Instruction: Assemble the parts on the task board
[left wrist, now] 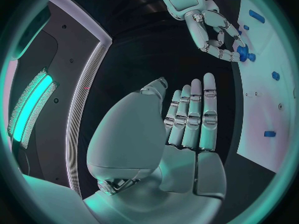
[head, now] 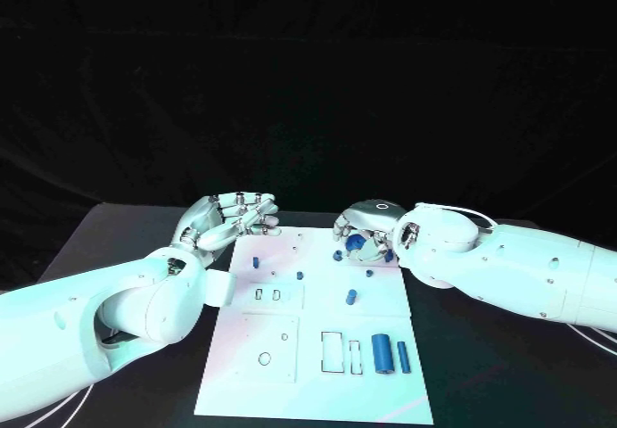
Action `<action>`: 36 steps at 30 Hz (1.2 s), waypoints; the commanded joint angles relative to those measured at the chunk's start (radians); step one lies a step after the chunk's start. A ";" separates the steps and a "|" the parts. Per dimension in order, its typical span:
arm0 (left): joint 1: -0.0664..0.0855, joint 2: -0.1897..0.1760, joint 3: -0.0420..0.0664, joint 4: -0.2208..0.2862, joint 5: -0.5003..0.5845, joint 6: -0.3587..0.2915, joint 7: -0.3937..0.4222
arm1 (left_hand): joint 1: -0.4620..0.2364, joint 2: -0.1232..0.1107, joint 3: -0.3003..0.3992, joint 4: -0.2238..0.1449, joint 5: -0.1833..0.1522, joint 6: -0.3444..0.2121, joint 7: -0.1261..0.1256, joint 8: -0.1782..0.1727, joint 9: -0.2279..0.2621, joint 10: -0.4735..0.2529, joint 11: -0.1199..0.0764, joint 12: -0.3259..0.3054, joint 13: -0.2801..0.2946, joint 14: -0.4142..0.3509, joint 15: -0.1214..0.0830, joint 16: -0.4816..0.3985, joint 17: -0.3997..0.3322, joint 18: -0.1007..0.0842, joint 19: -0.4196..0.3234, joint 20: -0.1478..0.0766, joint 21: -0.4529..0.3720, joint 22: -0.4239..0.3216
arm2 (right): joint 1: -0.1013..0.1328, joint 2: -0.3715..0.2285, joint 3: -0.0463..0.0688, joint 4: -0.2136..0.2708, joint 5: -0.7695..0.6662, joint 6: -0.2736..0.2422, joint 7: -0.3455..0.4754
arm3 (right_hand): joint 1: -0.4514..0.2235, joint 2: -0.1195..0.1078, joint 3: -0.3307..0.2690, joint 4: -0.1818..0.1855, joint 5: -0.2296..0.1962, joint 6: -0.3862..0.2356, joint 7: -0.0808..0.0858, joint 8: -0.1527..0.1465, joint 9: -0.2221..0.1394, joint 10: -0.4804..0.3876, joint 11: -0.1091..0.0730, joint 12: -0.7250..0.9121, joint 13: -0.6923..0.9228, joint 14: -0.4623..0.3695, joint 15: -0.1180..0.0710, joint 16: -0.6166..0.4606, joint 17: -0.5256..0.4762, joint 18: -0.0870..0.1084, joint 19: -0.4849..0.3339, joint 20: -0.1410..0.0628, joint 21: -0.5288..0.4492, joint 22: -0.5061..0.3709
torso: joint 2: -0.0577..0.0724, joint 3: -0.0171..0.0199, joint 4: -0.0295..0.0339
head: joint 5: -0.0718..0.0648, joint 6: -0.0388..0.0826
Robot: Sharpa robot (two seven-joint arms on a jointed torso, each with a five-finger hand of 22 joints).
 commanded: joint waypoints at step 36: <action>0.004 -0.004 0.001 0.001 0.037 0.041 -0.004 | -0.008 -0.004 0.005 0.004 -0.005 -0.008 0.011 -0.013 -0.005 -0.003 0.006 -0.019 -0.002 0.002 0.005 -0.010 0.007 0.012 0.011 0.001 0.006 -0.004 | -0.019 0.045 -0.005 -0.050 -0.065 0.061 -0.032 | 0.035 0.043 0.094 0.001 -0.017 0.050 -0.010 0.022 0.037 0.028 -0.008 0.032 -0.002 0.031 0.002 0.122 0.125 -0.042 0.064 0.008 0.147 0.211 | 0.023 -0.0029 0.0084 | 0.003 -0.015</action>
